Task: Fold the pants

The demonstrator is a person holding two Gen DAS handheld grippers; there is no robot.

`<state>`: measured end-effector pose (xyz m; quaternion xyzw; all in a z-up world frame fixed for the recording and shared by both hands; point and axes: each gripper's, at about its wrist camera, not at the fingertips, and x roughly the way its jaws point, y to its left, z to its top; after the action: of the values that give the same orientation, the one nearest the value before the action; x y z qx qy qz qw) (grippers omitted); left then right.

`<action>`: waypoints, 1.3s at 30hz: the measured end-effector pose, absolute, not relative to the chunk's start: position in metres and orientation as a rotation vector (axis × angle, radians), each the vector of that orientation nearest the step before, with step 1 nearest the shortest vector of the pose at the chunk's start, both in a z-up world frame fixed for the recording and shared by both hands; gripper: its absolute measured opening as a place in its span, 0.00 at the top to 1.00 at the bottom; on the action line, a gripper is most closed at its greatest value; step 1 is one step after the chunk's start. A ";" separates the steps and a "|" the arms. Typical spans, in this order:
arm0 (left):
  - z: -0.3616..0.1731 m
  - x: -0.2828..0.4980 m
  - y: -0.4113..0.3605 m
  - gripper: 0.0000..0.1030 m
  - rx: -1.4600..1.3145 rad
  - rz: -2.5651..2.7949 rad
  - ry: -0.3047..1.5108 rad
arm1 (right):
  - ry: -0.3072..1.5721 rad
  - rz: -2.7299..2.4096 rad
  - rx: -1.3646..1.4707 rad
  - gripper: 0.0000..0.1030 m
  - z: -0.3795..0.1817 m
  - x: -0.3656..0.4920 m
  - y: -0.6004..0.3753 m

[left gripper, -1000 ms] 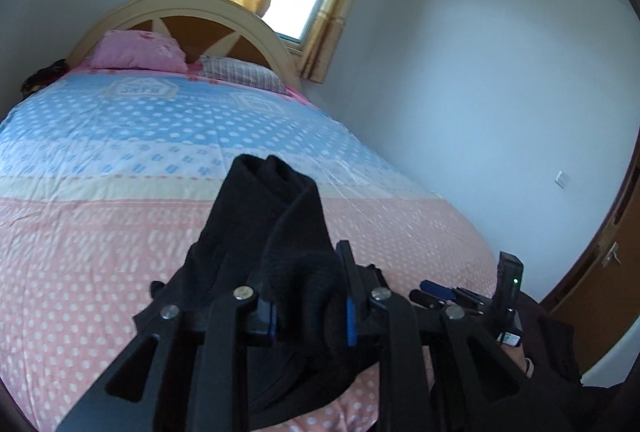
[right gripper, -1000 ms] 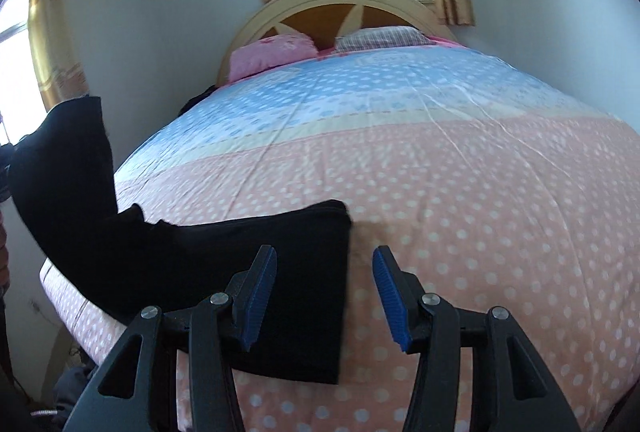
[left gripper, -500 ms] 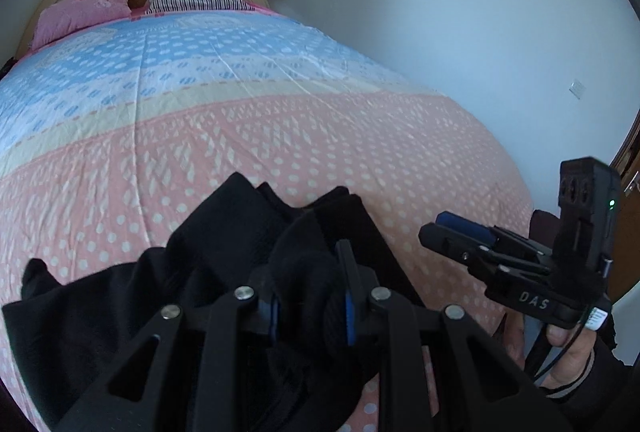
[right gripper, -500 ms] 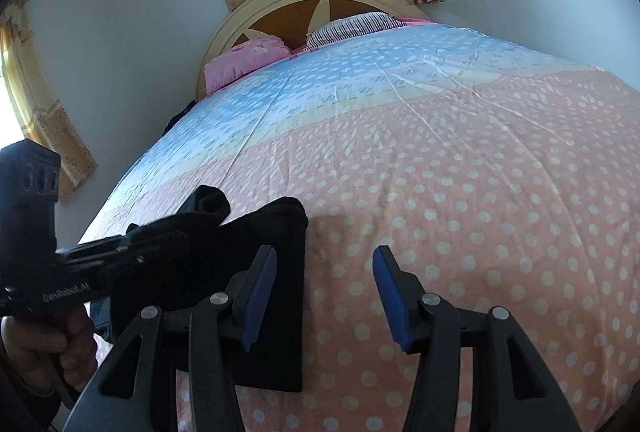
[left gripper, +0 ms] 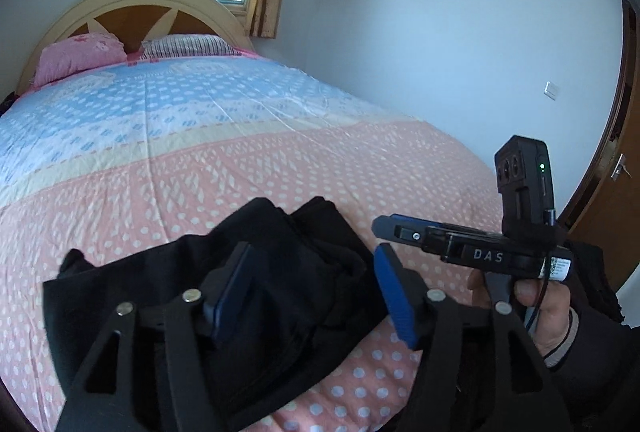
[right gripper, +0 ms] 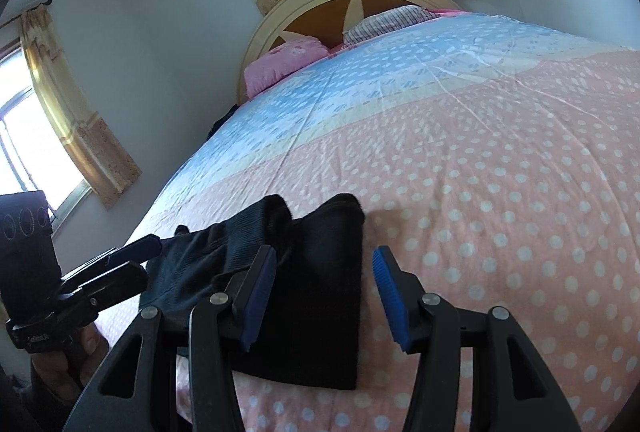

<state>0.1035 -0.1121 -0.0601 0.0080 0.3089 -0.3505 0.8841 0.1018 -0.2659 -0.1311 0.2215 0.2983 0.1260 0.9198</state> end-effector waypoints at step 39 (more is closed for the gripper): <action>-0.120 0.124 0.013 0.26 -0.150 -0.343 0.707 | 0.689 0.348 0.053 0.40 -0.115 0.087 -0.200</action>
<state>0.1241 0.0134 -0.1201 -0.0728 0.3441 -0.1670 0.9211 0.0875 -0.2002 -0.1148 0.0257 0.3358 0.1695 0.9262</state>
